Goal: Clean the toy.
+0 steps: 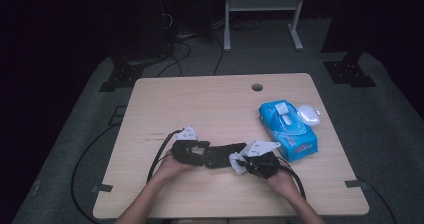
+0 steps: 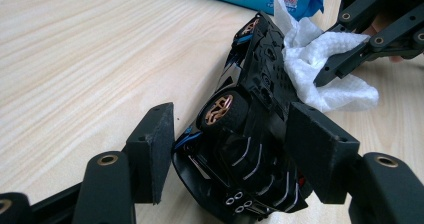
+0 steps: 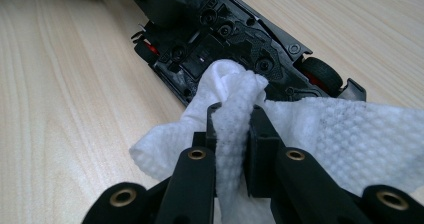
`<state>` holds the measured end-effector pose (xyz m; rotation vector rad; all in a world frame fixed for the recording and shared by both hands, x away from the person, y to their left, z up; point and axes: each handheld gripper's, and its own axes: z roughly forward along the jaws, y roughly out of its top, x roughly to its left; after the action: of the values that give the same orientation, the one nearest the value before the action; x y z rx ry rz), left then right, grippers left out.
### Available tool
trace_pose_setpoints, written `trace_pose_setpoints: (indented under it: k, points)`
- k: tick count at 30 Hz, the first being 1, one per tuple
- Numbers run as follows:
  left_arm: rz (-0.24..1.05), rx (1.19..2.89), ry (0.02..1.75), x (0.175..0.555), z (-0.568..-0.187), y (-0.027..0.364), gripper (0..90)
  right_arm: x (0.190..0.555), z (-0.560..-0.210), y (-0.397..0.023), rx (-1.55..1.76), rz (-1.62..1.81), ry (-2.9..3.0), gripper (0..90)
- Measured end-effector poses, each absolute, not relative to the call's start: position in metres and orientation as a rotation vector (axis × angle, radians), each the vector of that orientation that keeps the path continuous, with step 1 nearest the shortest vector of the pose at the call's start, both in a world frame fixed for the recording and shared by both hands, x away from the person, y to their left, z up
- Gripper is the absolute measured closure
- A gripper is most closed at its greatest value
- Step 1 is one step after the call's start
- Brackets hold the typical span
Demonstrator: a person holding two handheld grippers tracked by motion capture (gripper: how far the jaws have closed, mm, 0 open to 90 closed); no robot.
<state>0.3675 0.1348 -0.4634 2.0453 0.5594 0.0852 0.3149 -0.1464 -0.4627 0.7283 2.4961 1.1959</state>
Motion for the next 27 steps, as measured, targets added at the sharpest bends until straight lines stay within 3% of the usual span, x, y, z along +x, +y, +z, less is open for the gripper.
trace_pose_setpoints:
  k: [27]
  points:
    - [0.278, 2.065, 0.424, 0.357, -0.457, 0.129, 43.3, 0.321, -0.466, -0.149, 0.757, 1.168, 2.452, 82.1]
